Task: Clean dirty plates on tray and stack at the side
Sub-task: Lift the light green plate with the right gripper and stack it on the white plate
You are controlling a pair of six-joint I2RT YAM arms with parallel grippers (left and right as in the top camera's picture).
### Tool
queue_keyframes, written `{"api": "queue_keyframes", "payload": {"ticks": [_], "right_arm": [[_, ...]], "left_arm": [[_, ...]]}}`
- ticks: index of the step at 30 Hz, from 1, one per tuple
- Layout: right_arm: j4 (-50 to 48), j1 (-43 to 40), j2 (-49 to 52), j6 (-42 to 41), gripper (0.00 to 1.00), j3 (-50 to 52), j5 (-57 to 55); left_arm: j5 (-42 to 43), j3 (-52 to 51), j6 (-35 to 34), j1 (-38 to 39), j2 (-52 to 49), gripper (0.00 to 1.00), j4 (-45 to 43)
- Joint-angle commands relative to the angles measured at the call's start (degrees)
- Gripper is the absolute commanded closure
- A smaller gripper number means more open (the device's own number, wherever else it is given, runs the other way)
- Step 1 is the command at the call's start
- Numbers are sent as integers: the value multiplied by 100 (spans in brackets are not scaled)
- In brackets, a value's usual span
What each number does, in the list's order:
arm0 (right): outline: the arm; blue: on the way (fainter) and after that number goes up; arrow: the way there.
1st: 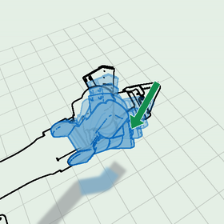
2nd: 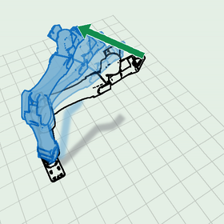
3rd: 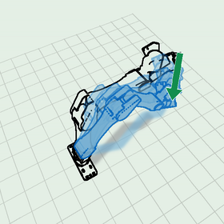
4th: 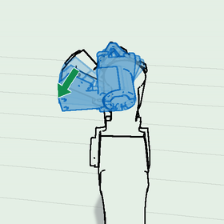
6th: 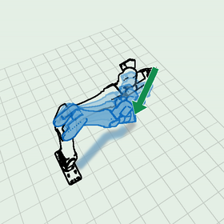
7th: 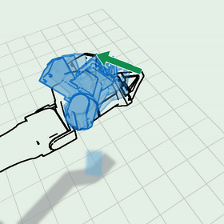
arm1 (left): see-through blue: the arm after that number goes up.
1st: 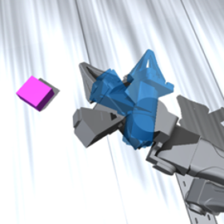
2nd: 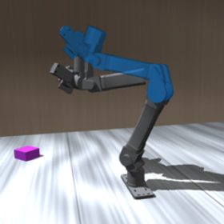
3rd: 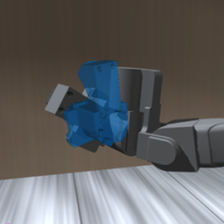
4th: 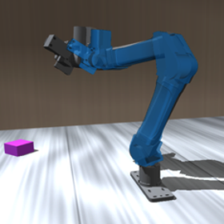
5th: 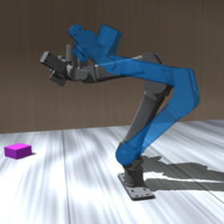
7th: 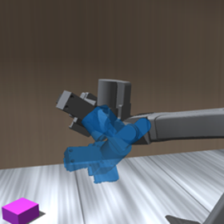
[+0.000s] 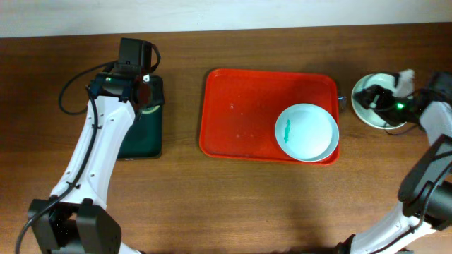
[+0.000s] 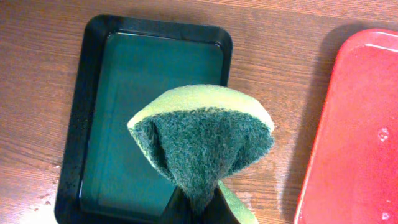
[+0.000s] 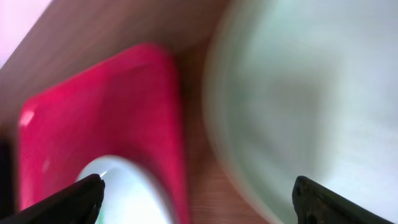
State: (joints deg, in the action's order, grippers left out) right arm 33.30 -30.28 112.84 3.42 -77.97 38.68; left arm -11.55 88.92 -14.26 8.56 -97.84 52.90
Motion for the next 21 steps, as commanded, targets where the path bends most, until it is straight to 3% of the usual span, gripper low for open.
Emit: {"api": "queue_keyframes", "payload": {"ticks": [1,4,9,10,11,12,15,21], "right_arm": [[507,914,79,1786,4,2,-365],[485,1867,79,1932,4,4,-2153],[516,2247,114,2164,5,166,-2879],[579,2240,114,2162,10,262,-2820],[717,2240,114,2149,21,297,-2817],[789,2245,114,2114,24,299,-2820],[1248,2245,114,1552,30,299,-2778],[1912,2234,114,-188,28,369,-2885]], "left_arm": [[140,-7,66,-9,2,100,-28],[195,-7,66,-11,2,100,-28],[195,-7,66,-11,2,100,-33],[195,-7,66,-11,2,100,-37],[195,-7,66,-11,2,100,-52],[195,-7,66,-11,2,100,-59],[195,-7,66,-11,2,100,-57],[455,-7,68,-11,2,100,-57]]}}
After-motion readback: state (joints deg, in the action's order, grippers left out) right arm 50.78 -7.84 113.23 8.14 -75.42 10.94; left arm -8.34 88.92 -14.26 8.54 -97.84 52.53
